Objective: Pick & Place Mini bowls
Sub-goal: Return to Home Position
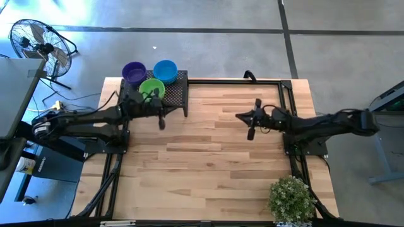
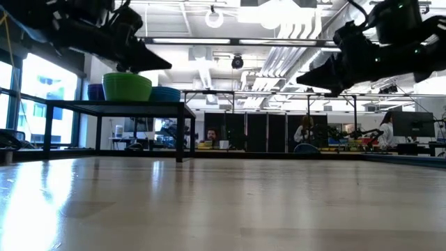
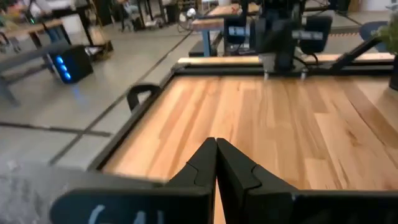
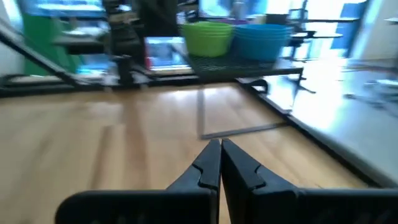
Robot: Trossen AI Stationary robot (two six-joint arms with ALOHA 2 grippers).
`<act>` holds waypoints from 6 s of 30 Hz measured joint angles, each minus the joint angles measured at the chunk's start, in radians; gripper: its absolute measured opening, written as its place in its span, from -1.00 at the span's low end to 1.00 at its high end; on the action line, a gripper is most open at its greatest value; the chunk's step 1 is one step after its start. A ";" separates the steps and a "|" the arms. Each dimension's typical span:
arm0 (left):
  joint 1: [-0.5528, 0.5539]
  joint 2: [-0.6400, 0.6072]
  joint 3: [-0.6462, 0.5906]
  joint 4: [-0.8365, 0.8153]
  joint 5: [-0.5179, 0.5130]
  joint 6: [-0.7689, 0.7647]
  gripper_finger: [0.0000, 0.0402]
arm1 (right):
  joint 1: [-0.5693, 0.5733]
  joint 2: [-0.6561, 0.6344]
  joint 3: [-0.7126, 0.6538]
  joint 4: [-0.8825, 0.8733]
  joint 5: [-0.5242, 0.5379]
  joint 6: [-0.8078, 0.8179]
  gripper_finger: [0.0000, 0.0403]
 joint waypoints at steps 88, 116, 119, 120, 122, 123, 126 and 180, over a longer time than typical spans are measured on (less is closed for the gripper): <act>0.003 -0.894 -0.412 -0.298 0.009 -0.184 -0.99 | 0.024 -1.007 -0.151 -0.719 0.246 0.007 -1.00; 0.003 -0.889 -0.413 -0.311 0.007 -0.184 -0.99 | 0.024 -0.911 -0.152 -0.735 0.093 0.065 -1.00; 0.003 -0.889 -0.413 -0.310 0.007 -0.184 -0.99 | 0.024 -0.901 -0.152 -0.734 0.090 0.072 -1.00; 0.003 -0.889 -0.413 -0.311 0.007 -0.184 -0.99 | 0.024 -0.902 -0.152 -0.734 0.090 0.071 -1.00; 0.003 -0.889 -0.413 -0.310 0.007 -0.184 -0.99 | 0.024 -0.902 -0.152 -0.733 0.090 0.072 -1.00; 0.003 -0.889 -0.413 -0.310 0.007 -0.184 -0.99 | 0.024 -0.902 -0.152 -0.733 0.089 0.072 -1.00; 0.003 -0.889 -0.413 -0.310 0.007 -0.184 -0.99 | 0.024 -0.902 -0.152 -0.732 0.088 0.072 -1.00; 0.003 -0.888 -0.413 -0.310 0.007 -0.184 -0.99 | 0.024 -0.902 -0.152 -0.730 0.086 0.072 -1.00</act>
